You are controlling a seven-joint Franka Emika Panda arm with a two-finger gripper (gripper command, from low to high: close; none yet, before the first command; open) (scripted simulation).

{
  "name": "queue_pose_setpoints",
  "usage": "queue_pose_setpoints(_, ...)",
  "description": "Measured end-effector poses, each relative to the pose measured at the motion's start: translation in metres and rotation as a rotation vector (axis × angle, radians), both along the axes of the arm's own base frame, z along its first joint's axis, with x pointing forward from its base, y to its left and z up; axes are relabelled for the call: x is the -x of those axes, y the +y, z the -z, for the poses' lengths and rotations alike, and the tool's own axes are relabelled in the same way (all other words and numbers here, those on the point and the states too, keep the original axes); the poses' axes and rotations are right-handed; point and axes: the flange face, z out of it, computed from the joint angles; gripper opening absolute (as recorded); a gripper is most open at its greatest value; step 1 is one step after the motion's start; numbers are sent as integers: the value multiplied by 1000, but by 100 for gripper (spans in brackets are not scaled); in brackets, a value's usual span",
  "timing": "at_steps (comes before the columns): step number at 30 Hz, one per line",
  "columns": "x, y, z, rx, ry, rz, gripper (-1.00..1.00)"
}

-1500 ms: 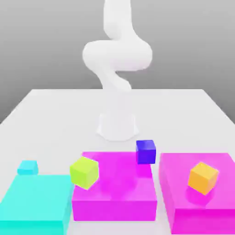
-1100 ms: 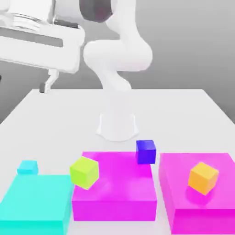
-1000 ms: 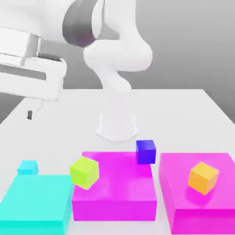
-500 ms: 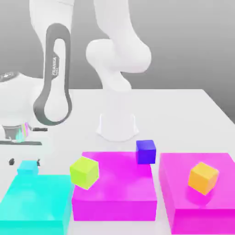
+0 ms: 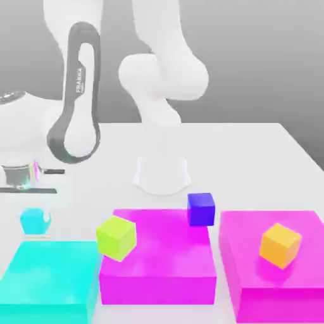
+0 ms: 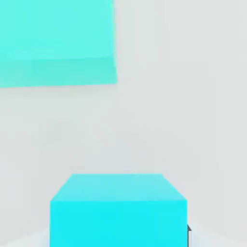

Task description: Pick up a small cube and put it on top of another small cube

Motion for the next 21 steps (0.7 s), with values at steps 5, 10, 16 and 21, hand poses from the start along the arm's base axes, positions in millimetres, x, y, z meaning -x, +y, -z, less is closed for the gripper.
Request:
queue_pose_setpoints(5,-46,27,-22,-8,33,-17,-100)
queue_pose_setpoints(10,-80,96,-50,0,41,-102,-100)
queue_pose_setpoints(16,-93,172,-80,23,51,-191,-100)
queue_pose_setpoints(21,-84,243,-104,35,43,-276,-100)
